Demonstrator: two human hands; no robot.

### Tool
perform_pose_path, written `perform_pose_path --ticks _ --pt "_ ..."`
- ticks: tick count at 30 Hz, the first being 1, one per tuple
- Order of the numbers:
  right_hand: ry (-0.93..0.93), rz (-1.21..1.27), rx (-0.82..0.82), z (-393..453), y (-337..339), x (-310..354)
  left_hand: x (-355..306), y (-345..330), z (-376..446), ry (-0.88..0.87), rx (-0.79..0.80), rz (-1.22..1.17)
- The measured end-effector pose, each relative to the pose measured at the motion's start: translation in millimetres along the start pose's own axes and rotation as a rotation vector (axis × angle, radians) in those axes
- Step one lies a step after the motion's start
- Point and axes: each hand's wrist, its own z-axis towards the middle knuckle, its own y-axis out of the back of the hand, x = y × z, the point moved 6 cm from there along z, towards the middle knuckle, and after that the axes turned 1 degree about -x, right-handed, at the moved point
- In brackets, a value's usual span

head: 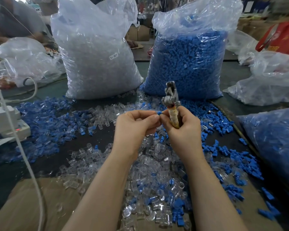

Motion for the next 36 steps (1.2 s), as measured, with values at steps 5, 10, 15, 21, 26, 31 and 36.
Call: perform_pose_path --ticks 5,10,15,21,26,31,36 --pt "-0.021 -0.007 0.029 0.0 -1.7 0.2 -6.2 1.3 -1.7 -0.126 -0.07 0.192" --pt "-0.058 0.011 0.095 0.6 -4.4 -3.7 -7.9 3.8 -1.4 -0.208 -0.143 0.313" --pt "-0.084 0.015 0.21 0.1 -5.4 -3.1 -6.4 9.0 -0.4 -0.217 -0.173 0.319" --pt "-0.148 -0.108 0.327 1.0 0.5 -11.6 -10.2 14.4 3.1 -0.224 -0.153 0.21" --pt "-0.16 -0.211 0.421 -1.1 -3.8 -14.7 -13.7 19.2 5.1 -0.269 -0.131 0.142" --pt "-0.148 -0.239 0.45 -1.7 -5.2 -13.1 -14.6 18.5 5.5 -0.289 -0.099 0.134" --pt "-0.145 -0.263 0.465 -1.7 -6.7 -13.0 -16.4 17.7 5.2 -0.3 -0.071 0.139"
